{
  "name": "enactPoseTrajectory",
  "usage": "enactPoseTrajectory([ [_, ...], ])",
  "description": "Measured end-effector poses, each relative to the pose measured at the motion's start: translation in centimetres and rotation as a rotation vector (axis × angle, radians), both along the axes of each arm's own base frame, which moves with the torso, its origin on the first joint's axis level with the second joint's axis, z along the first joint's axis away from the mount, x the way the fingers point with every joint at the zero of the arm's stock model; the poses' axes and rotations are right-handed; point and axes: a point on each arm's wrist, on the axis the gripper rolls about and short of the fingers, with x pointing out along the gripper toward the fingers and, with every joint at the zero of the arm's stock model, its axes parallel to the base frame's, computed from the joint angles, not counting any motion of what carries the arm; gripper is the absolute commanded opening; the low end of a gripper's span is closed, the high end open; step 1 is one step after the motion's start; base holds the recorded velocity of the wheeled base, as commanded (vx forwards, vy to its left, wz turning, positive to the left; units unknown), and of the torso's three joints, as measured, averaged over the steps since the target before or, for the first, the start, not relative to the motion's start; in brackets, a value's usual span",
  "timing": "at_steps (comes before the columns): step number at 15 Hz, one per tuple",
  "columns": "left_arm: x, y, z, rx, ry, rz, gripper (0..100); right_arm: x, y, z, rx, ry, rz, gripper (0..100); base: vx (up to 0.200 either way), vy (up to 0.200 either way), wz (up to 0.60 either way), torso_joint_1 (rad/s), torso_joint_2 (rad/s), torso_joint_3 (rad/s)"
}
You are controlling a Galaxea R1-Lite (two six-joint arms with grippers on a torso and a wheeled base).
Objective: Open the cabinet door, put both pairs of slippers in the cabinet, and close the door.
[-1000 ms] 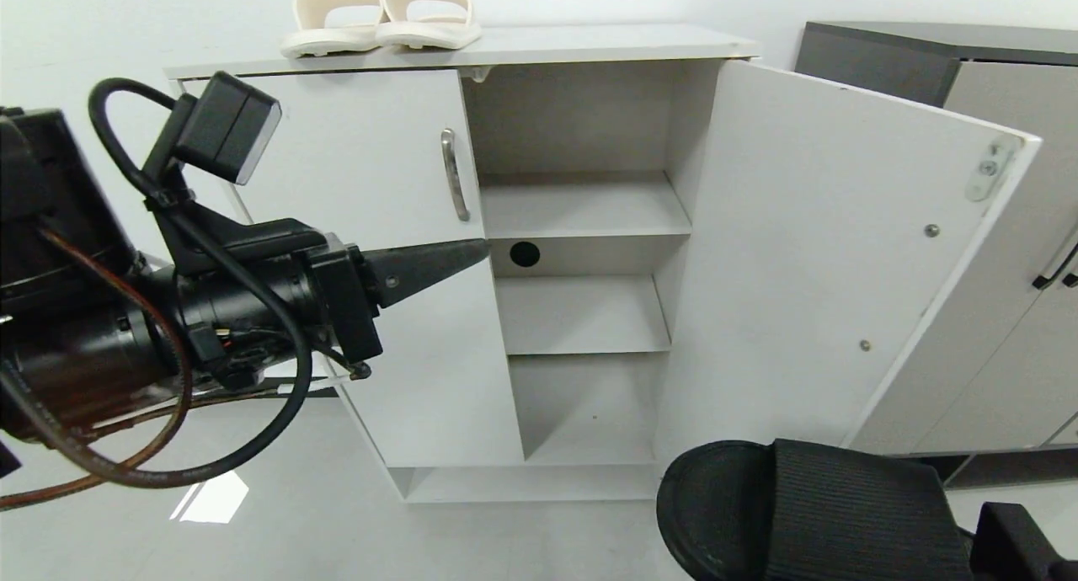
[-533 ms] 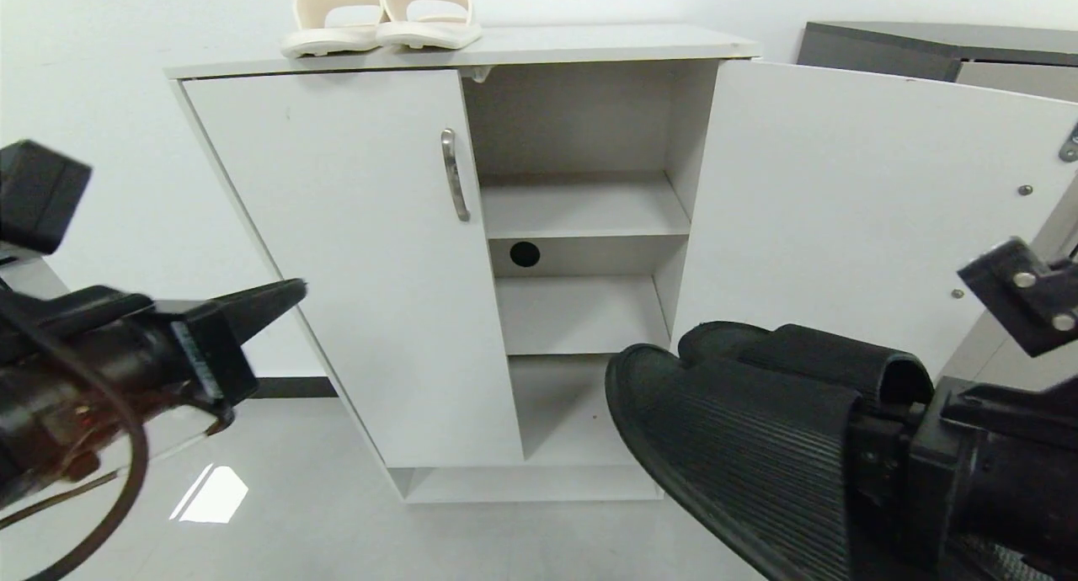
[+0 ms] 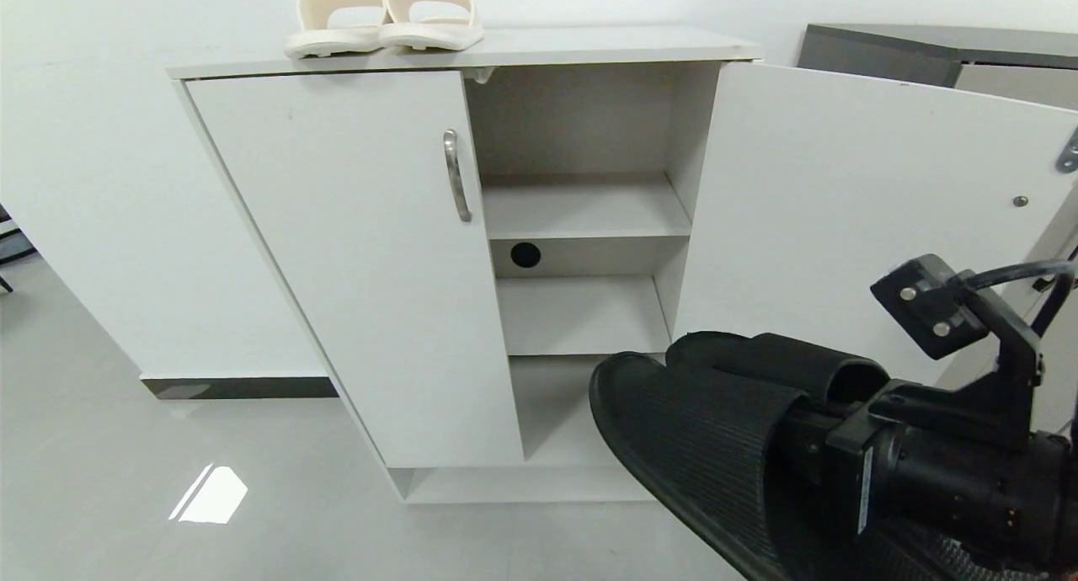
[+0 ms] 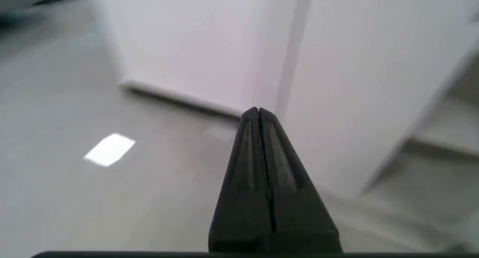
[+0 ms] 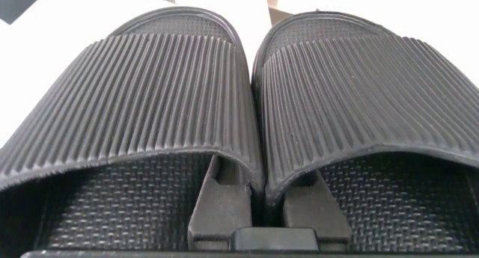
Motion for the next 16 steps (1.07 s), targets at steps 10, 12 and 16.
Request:
enactPoseTrajectory([
  [10,-2.2,-1.4,-10.4,0.012,0.016,-0.321,0,0.0,0.1,-0.7,-0.025,0.016,0.003,0,0.000,0.000,0.00,0.000,0.00,0.000],
  [12,-2.2,-1.5,-10.6,0.045,0.024,-0.365,0,0.0,0.1,-0.8,-0.027,0.018,0.004,0,0.000,0.000,0.00,0.000,0.00,0.000],
  [16,-2.3,-1.4,-10.6,0.042,0.015,-0.441,0,0.1,0.2,-1.0,-0.034,0.024,0.006,0,0.000,0.000,0.00,0.000,0.00,0.000],
])
